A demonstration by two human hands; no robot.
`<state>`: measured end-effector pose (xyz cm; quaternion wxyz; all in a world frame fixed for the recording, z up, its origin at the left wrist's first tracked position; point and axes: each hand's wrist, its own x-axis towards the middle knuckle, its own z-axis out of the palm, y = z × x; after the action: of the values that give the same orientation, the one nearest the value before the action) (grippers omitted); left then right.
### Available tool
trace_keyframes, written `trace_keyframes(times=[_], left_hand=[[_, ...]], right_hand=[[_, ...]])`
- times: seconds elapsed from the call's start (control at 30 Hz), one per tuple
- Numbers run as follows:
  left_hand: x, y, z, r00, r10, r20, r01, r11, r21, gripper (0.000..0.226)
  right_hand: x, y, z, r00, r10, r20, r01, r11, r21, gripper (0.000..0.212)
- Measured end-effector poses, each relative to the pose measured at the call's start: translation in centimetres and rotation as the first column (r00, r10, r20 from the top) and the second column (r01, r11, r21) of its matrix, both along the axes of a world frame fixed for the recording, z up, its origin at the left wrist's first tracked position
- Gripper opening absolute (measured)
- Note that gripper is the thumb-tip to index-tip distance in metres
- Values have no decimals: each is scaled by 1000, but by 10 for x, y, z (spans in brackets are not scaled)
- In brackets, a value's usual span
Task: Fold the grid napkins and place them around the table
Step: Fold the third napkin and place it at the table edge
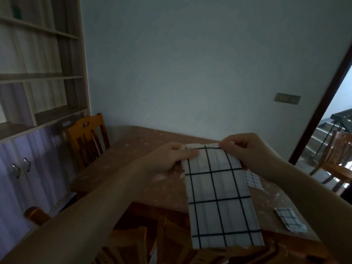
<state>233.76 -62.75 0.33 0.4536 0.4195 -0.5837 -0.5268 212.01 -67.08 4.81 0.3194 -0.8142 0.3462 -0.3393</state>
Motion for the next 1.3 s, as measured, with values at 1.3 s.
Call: trace_keyframes(times=[1.3], left_hand=[[-17,-22,-32,957,271,101,-241,941,-238,25]], right_hand=[[-13,9,-45,990,112,-88,-59,885,462,29]])
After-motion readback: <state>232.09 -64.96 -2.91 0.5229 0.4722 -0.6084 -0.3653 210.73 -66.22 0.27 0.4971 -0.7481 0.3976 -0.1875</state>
